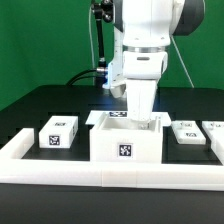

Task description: Assemble cabinet

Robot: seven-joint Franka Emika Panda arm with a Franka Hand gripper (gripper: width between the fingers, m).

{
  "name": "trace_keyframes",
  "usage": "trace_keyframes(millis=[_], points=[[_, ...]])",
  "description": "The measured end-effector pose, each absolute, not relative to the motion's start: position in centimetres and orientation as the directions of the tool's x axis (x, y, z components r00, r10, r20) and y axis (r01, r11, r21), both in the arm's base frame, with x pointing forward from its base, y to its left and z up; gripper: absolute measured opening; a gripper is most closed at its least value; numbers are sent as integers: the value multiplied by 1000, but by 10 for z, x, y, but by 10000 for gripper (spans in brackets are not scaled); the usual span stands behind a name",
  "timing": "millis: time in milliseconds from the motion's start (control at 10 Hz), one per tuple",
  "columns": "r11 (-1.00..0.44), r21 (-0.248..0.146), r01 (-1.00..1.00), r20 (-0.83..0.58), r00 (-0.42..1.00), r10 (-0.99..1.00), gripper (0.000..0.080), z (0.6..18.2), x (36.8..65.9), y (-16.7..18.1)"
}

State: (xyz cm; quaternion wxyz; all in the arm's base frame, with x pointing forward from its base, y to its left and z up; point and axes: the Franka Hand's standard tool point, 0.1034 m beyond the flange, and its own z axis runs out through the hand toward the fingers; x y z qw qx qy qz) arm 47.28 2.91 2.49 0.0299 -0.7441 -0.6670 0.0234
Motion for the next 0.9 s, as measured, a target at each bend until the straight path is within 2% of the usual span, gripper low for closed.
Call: trace_keyframes(millis=[200,900], points=[[-109,-71,992,6,109,994,32,26,474,29],[-109,-70,992,6,109,994,32,26,474,29]])
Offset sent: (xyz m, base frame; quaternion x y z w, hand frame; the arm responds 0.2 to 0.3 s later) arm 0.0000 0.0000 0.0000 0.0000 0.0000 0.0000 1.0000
